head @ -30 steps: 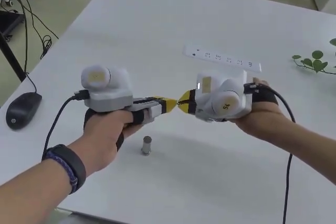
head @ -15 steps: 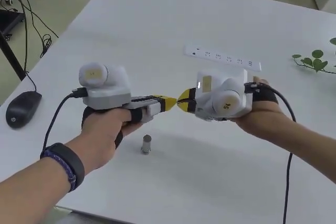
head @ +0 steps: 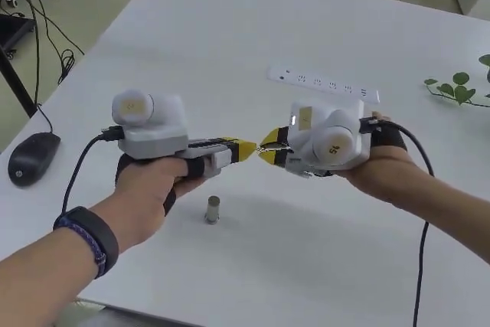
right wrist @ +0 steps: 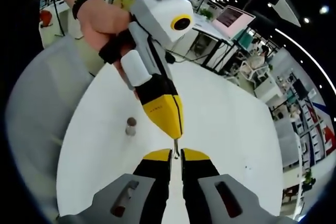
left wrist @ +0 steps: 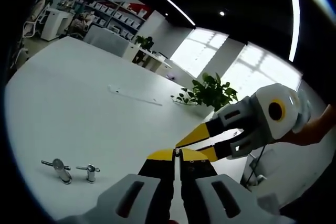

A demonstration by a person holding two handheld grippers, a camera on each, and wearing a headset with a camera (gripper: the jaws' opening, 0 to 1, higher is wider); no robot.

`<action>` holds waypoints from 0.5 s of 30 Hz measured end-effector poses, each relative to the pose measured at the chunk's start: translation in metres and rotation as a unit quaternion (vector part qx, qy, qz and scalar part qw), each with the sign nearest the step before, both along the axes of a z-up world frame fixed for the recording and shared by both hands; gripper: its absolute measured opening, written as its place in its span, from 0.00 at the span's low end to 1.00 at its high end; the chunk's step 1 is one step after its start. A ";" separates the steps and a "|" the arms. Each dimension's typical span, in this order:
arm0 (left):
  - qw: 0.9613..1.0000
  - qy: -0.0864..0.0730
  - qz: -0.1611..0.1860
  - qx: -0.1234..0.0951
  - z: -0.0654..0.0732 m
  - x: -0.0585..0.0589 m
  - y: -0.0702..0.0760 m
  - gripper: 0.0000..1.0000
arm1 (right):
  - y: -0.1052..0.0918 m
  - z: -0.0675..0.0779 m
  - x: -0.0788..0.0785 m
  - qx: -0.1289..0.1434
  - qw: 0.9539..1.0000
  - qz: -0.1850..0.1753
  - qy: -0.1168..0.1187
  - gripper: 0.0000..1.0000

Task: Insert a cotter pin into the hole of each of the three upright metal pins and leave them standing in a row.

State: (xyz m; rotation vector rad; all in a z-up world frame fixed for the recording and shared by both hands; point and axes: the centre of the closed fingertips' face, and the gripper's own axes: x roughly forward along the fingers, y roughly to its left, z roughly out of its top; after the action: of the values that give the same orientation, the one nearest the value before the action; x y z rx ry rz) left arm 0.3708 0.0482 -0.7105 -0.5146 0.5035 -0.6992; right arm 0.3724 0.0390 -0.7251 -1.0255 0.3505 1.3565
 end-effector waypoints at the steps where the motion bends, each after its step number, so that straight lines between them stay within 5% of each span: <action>1: 1.000 -0.001 -0.001 0.001 0.000 0.000 0.000 0.00 | -0.001 0.000 0.000 0.001 1.000 -0.002 0.003 0.08; 15: 0.997 -0.041 -0.058 0.031 0.002 -0.014 -0.010 0.00 | -0.010 -0.005 -0.010 0.008 0.998 -0.012 0.060 0.10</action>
State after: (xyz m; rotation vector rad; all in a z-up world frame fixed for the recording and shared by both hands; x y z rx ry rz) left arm 0.3565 0.0384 -0.7090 -0.3992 0.4793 -0.8108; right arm 0.3625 0.0286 -0.7303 -0.9259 0.4395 1.4013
